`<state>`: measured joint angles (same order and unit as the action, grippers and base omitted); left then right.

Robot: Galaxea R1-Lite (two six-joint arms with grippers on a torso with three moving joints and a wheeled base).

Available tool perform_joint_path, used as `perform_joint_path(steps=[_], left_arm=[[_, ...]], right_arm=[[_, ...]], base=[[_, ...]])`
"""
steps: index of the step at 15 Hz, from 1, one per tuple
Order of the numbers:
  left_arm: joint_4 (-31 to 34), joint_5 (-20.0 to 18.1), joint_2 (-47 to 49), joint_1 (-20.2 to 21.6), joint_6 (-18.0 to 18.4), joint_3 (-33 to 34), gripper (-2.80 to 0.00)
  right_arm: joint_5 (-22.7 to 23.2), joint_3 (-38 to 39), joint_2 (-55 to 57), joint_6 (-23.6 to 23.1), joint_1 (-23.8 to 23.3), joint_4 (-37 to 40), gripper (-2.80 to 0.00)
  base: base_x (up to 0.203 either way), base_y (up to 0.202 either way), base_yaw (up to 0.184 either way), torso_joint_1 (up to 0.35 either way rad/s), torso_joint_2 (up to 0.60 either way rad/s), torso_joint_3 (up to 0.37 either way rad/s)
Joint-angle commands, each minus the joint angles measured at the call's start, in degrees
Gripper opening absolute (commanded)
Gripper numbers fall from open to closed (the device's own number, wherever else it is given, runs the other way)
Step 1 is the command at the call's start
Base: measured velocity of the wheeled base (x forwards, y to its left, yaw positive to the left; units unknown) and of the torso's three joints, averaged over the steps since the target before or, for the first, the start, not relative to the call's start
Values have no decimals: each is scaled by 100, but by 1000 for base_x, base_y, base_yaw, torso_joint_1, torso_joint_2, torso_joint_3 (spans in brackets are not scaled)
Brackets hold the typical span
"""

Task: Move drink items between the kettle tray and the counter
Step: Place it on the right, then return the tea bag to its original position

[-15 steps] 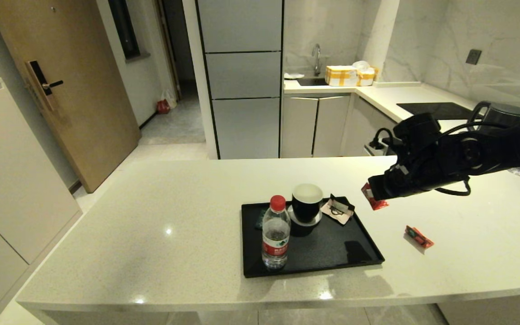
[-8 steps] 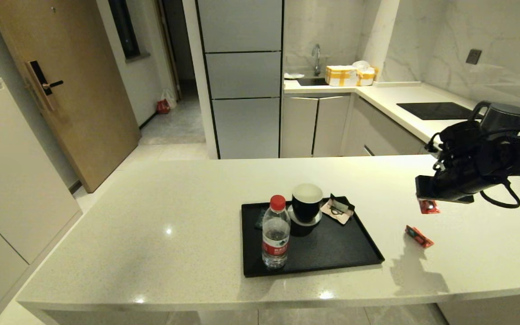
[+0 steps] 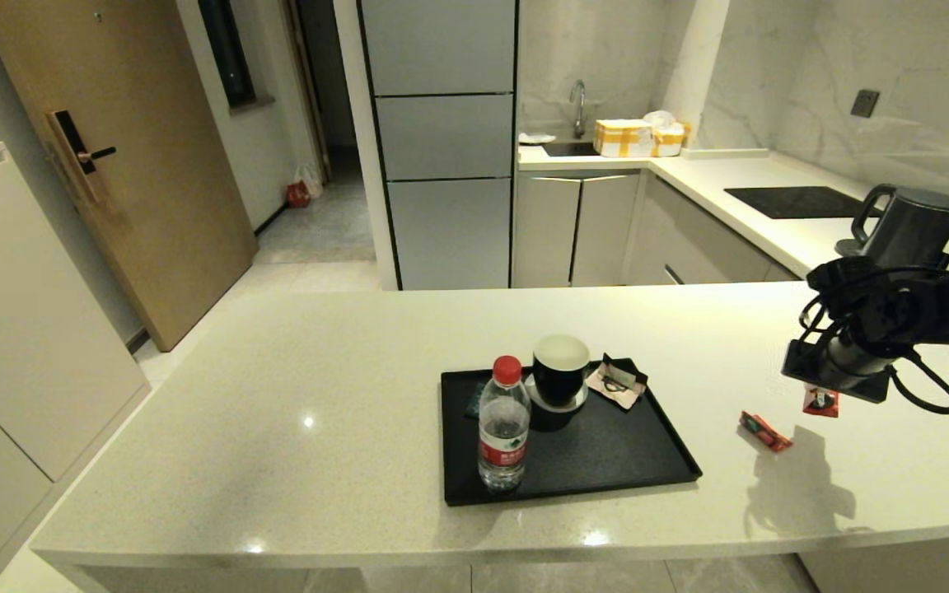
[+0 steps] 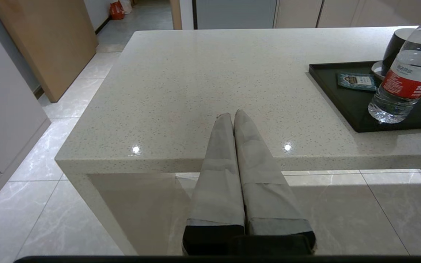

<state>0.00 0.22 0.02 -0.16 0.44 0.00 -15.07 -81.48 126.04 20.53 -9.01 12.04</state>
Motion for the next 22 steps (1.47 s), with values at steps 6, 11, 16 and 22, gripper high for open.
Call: perform_joint_path(steps=[6, 11, 16, 22], left_arm=[[0, 4, -2, -2, 0, 0, -280], [0, 4, -2, -2, 0, 0, -280], [0, 4, -2, -2, 0, 0, -280], [0, 4, -2, -2, 0, 0, -280]], right_arm=[[-11, -34, 485, 260, -206, 179, -280], [-14, -61, 526, 215, -338, 157, 0], [57, 123, 26, 213, -334, 200, 0], [275, 612, -1584, 61, 384, 485, 0]], base=[[0, 0, 0, 0, 0, 0], [0, 0, 0, 0, 0, 0], [0, 0, 0, 0, 0, 0], [0, 0, 0, 0, 0, 0]])
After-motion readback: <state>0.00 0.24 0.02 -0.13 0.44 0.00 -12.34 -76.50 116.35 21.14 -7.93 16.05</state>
